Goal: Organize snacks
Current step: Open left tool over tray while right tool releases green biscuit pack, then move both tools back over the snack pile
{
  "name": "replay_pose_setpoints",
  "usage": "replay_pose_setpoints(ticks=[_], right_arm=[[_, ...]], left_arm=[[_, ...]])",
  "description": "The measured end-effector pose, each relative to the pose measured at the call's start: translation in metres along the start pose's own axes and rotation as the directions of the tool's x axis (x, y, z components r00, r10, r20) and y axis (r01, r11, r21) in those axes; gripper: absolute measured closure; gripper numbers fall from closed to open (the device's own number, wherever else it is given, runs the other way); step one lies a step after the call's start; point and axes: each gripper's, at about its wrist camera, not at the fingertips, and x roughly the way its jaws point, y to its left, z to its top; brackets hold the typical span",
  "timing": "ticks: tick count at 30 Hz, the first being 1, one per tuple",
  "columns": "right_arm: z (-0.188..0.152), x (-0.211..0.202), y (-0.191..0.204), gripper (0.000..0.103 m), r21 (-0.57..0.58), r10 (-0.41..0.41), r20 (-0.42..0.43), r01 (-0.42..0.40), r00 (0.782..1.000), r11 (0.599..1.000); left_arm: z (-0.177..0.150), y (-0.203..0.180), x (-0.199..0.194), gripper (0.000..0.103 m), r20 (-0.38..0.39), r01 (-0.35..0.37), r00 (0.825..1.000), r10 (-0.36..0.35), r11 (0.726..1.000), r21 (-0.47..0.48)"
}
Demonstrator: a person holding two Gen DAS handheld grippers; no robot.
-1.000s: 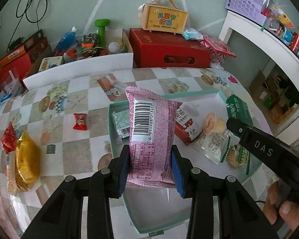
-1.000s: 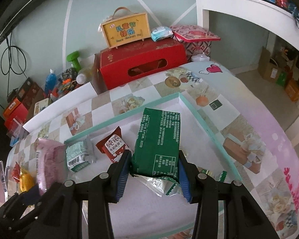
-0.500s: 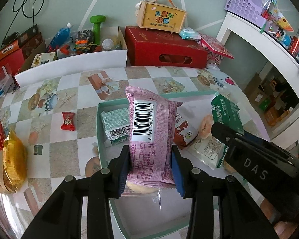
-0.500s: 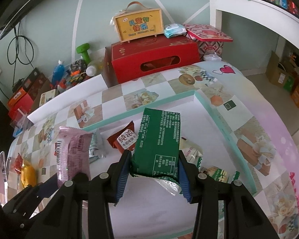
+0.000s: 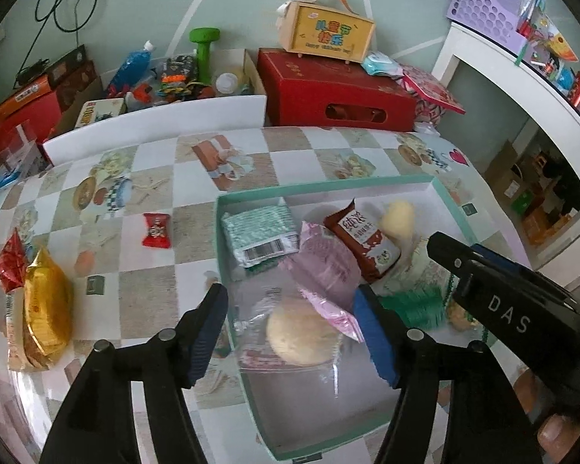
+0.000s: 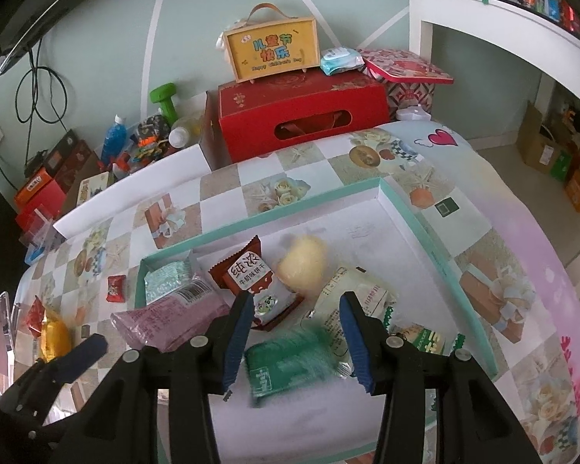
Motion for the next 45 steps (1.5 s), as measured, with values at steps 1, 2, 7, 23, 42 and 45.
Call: replay_pose_setpoints(ticks=[1,2,7,23,42,45], right_arm=[[0.000,0.000,0.001,0.045,-0.001,-0.002,0.000,0.002,1.000,1.000],[0.000,0.000,0.001,0.044,-0.001,-0.003,0.000,0.003,1.000,1.000],[0.000,0.001,0.002,0.031,-0.001,-0.013,-0.005,0.013,1.000,1.000],[-0.005,0.013,0.018,0.011,-0.061,-0.067,-0.049,0.064,0.997,0.996],[-0.010,0.014,0.036,0.000,-0.110,-0.049,-0.040,0.044,0.998,0.993],[-0.011,0.010,0.047,0.000,-0.125,-0.017,-0.035,0.012,0.999,0.992]], left_arm=[[0.000,0.002,-0.001,0.032,0.001,-0.001,1.000,0.001,1.000,-0.006],[0.000,0.005,-0.003,0.030,0.003,-0.003,1.000,0.003,1.000,-0.012],[0.000,0.024,-0.006,0.022,-0.001,-0.029,1.000,0.029,0.997,-0.069],[-0.008,0.099,-0.004,0.005,-0.033,-0.167,0.986,0.164,0.942,-0.290],[-0.010,0.113,-0.010,0.000,-0.025,-0.165,0.986,0.167,0.928,-0.333],[-0.010,0.119,-0.012,0.000,-0.043,-0.178,0.984,0.173,0.924,-0.338]])
